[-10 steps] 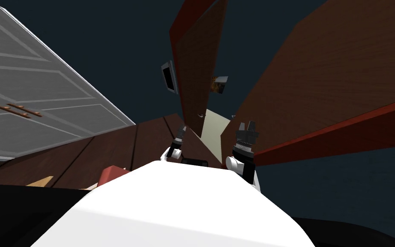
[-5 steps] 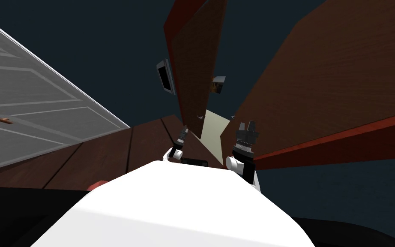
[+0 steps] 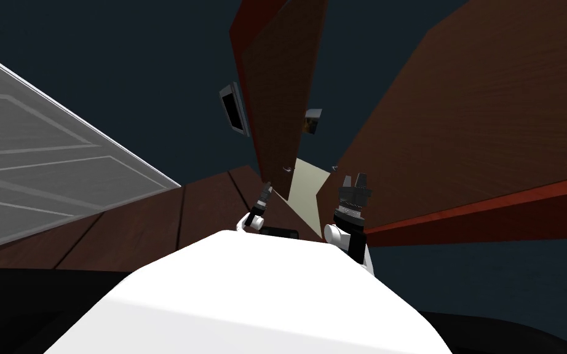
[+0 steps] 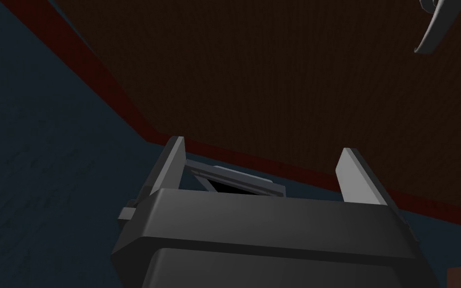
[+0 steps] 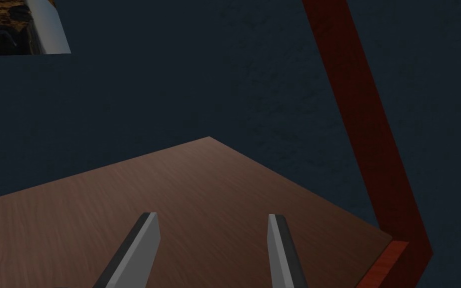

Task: Push the door open

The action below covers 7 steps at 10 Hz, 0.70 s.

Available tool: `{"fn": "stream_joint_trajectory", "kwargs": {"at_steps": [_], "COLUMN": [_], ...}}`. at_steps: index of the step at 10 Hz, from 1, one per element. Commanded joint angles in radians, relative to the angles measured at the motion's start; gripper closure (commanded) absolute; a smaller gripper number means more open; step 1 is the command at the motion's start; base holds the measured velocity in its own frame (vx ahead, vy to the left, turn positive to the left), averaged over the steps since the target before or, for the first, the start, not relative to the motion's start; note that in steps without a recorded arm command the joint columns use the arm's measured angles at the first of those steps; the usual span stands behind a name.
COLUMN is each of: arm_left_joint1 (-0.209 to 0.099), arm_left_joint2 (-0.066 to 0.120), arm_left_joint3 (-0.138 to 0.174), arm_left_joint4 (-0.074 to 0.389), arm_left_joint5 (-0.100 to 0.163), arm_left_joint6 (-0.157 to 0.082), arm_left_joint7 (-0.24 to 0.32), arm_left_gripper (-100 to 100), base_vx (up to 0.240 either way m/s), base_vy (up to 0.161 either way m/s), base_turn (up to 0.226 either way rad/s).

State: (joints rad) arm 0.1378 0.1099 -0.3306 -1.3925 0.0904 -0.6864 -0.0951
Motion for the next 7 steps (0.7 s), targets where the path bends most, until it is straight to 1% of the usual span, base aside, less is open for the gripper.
{"fn": "stream_joint_trajectory", "kwargs": {"at_steps": [1,3,4,7], "arm_left_joint1": [-0.019,-0.032,-0.046,-0.065], "arm_left_joint2": [-0.002,-0.004,-0.006,-0.010], "arm_left_joint3": [-0.008,-0.021,-0.034,-0.052], "arm_left_joint4": [0.041,0.077,0.112,0.165], "arm_left_joint5": [0.006,0.012,0.018,0.026], "arm_left_joint6": [-0.006,-0.011,-0.015,-0.022], "arm_left_joint7": [0.001,0.001,0.001,0.001], "arm_left_gripper": [-100,-100,-100,-100], "base_vx": [0.084,0.087,0.097,0.100], "base_vy": [0.064,0.063,0.088,0.078], "base_turn": [-0.062,-0.073,-0.104,-0.072]}}
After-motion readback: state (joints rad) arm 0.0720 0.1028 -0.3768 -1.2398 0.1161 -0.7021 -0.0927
